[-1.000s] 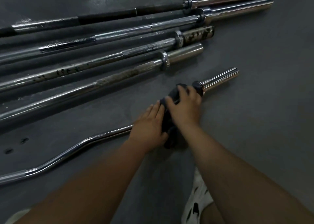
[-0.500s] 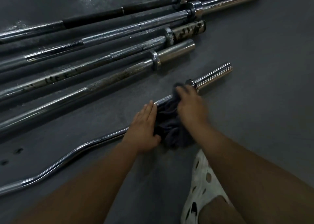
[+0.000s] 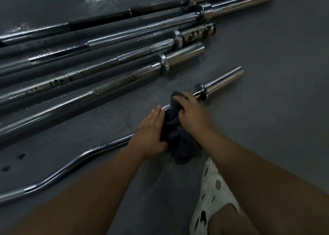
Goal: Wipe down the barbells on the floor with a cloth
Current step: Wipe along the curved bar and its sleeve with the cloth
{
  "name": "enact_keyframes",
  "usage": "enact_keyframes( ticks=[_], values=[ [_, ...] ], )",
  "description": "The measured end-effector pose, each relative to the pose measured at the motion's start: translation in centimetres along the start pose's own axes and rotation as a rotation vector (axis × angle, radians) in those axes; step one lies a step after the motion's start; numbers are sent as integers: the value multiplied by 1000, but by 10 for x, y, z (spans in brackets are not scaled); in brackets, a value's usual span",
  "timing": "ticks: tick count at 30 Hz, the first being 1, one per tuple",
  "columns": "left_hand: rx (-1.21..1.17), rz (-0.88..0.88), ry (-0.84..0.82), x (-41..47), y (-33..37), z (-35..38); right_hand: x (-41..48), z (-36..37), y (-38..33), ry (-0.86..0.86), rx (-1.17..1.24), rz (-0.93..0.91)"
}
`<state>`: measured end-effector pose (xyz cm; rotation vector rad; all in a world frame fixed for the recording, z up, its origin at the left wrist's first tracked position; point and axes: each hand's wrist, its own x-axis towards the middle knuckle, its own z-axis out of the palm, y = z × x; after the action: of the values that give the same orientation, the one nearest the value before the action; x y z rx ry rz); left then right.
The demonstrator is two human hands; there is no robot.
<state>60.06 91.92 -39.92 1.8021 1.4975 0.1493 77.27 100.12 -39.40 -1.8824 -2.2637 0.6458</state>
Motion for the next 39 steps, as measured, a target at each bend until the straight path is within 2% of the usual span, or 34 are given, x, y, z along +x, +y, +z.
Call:
enact_keyframes(
  ticks=[3, 6, 9, 10, 12, 14, 16, 17, 19, 20, 21, 22, 24, 26, 27, 28, 30, 31, 32, 34, 36, 37, 38, 39],
  values=[
    [2, 1, 3, 0, -2, 0, 0, -4, 16, 234, 219, 281],
    [-17, -3, -5, 0, -3, 3, -7, 19, -12, 427, 753, 585],
    [-24, -4, -17, 2, -3, 1, 21, 12, -20, 565, 1281, 921],
    [-24, -9, -15, 3, -3, 1, 29, 9, -24, 575, 1337, 988],
    [-43, -16, 2, 3, -3, 4, 25, 12, -38, 500, 1159, 1037],
    [-79, -12, 17, 4, -6, 5, 6, 23, -51, 312, 927, 933],
    [-108, 6, 1, 4, -9, 1, -3, 23, -40, 143, 865, 862],
    [-107, 12, -11, 5, -9, -1, 5, 19, -29, 167, 880, 893],
    [-69, -8, 0, -1, -5, -1, 24, 11, -14, 364, 889, 950],
    [-39, -36, 45, -7, -3, 3, 26, 9, -18, 451, 802, 925],
    [-6, -74, 98, -15, -4, 9, 21, 12, -30, 468, 626, 839],
    [30, -111, 141, -25, -5, 16, 7, 22, -50, 406, 414, 672],
    [124, -146, 192, -44, -8, 27, -28, 39, -84, 185, 75, 233],
    [225, -141, 247, -57, -12, 34, -39, 42, -77, -38, -20, -52],
    [259, -148, 254, -61, -13, 35, -33, 33, -64, -73, -36, -114],
    [278, -169, 246, -64, -14, 34, -23, 25, -49, -61, -52, -103],
    [306, -253, 233, -71, -16, 32, -11, 15, -30, 60, -31, 122],
    [320, -284, 219, -74, -17, 33, -16, 17, -37, 100, -19, 243],
    [329, -293, 203, -76, -19, 33, -26, 24, -50, 92, -28, 254],
    [347, -268, 203, -77, -22, 31, -48, 43, -74, -22, -117, -34],
    [360, -226, 216, -78, -27, 28, -55, 42, -68, -172, -193, -322],
    [362, -207, 213, -80, -29, 27, -48, 37, -57, -175, -217, -341],
    [369, -203, 210, -83, -32, 25, -41, 32, -49, -131, -218, -263],
    [379, -214, 208, -86, -35, 23, -39, 30, -48, -78, -183, -111]
  ],
)
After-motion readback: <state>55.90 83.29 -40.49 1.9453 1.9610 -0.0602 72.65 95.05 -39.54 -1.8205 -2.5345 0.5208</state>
